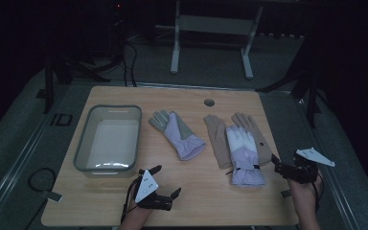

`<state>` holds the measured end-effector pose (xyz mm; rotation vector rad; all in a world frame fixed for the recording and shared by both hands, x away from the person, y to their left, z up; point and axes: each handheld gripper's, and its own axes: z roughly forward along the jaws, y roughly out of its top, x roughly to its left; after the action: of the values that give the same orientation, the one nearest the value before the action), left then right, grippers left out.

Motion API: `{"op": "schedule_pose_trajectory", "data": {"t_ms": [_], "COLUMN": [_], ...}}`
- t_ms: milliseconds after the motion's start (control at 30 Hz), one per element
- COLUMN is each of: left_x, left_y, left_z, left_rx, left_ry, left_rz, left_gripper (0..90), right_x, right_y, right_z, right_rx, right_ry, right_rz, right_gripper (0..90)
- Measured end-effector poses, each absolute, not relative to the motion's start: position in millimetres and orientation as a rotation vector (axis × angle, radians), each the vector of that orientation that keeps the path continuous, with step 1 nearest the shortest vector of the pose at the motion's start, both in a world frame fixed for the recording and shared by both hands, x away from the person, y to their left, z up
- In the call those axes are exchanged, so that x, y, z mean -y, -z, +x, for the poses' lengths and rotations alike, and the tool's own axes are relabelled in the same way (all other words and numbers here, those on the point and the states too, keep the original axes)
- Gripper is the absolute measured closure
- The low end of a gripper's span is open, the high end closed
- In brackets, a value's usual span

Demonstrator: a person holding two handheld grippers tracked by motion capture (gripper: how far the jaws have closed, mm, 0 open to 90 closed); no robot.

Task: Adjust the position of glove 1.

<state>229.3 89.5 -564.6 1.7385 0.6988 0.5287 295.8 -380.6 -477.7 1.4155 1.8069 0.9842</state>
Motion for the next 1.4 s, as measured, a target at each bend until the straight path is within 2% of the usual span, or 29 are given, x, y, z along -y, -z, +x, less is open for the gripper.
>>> {"op": "schedule_pose_trajectory", "data": {"t_ms": [133,367,567,1400], "left_x": [-89.5,-89.9,-89.9,-89.5], "left_y": [564.7,564.7,564.8,564.6], "left_z": [229.6,229.8,229.5,228.8], "left_rx": [-0.701,-0.7,-0.7,-0.681], "left_ry": [-0.523,-0.519,-0.518,-0.513], "left_rz": [1.734,1.734,1.731,1.74], "left_gripper": [0.0,0.0,0.0,0.0], "right_x": [369.9,341.4,309.1,206.0], "right_y": [457.4,436.0,420.7,431.7], "right_z": [308.3,321.8,346.3,392.5], "right_rx": [-1.846,-1.932,-2.011,-2.24], "right_ry": [-1.053,-1.127,-1.155,-1.156], "right_rz": [1.405,1.283,1.219,1.054], "right_gripper": [14.7,11.4,16.2,28.1]}}
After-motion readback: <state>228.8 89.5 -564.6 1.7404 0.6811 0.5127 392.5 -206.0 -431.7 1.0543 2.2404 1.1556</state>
